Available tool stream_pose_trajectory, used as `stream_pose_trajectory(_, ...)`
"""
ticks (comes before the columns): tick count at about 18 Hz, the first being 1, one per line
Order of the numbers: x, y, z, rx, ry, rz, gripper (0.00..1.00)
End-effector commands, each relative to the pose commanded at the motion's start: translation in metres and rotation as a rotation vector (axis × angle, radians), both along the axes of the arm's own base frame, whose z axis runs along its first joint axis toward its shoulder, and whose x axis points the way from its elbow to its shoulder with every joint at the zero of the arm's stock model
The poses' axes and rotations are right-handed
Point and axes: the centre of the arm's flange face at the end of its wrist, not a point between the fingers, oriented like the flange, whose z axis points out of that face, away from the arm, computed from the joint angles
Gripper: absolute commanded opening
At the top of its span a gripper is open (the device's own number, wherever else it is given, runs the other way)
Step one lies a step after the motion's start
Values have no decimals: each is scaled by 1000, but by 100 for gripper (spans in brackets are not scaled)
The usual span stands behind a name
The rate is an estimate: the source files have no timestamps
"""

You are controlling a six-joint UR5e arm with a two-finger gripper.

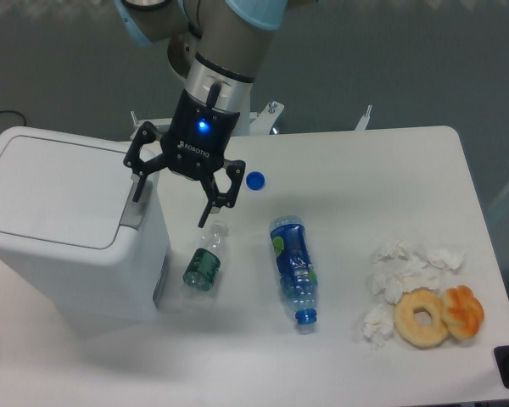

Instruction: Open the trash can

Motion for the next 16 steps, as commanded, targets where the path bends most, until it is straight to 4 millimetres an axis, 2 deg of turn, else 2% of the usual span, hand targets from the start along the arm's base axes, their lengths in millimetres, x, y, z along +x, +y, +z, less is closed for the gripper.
stream_pose_trajectory(16,-2,3,-6,-7,-5,-2,100)
